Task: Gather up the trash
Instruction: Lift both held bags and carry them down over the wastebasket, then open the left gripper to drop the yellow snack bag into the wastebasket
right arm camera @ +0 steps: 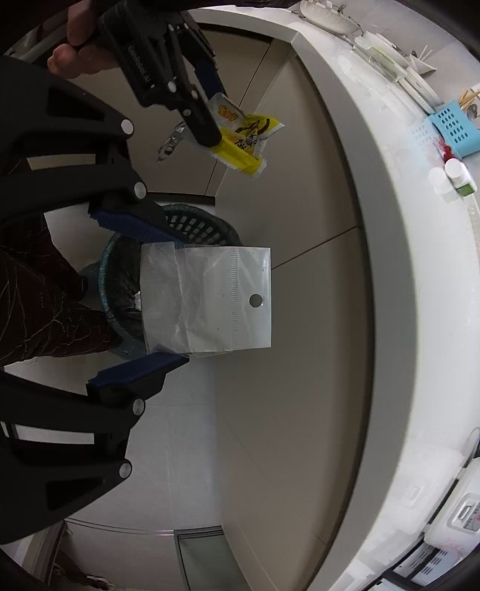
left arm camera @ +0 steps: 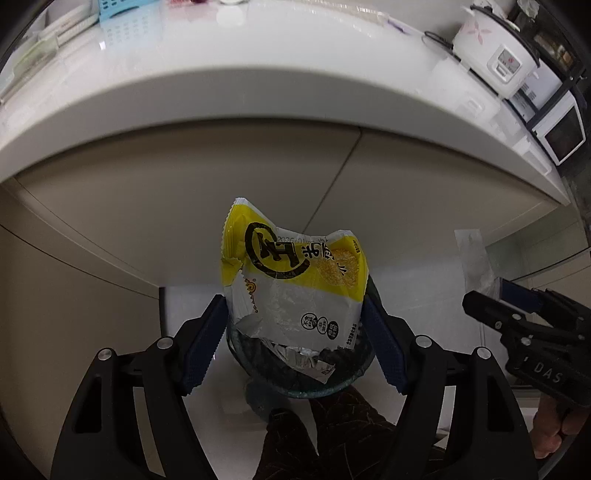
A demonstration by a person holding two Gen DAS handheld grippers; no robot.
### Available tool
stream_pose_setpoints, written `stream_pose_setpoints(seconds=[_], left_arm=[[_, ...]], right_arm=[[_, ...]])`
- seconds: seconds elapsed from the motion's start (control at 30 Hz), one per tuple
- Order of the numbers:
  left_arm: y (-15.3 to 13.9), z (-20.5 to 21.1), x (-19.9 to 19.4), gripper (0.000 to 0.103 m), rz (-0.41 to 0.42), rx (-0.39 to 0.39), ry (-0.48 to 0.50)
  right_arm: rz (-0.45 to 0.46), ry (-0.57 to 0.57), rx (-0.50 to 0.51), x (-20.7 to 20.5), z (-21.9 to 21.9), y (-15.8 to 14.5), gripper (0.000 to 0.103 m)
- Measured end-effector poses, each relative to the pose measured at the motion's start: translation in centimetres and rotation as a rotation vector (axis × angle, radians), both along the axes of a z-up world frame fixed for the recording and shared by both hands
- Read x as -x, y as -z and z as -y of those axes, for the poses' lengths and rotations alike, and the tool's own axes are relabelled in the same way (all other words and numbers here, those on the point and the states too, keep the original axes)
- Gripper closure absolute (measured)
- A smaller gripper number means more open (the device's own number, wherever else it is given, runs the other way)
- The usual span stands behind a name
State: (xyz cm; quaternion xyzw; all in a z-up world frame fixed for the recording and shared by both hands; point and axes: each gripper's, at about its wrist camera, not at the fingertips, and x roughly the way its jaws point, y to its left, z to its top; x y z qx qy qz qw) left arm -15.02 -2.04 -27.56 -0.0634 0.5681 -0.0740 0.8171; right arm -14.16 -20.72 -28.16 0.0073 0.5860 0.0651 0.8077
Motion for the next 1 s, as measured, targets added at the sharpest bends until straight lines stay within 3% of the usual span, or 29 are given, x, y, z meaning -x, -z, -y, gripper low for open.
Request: stream_pose_setpoints(seconds=[0.43,1.0], left_arm=[[5.5,3.0,-0.9,0.031,-0.11,0.002,0.047],[6.9,4.7,-1.2,0.022,-0.126,-0.007,0.117]], right_arm=[[-0.03,0.054,-0.003,0.3,2.3,1.6,0.048],[-0.042,0.092,-0.005,0.8,3.3,2.0,0.048]])
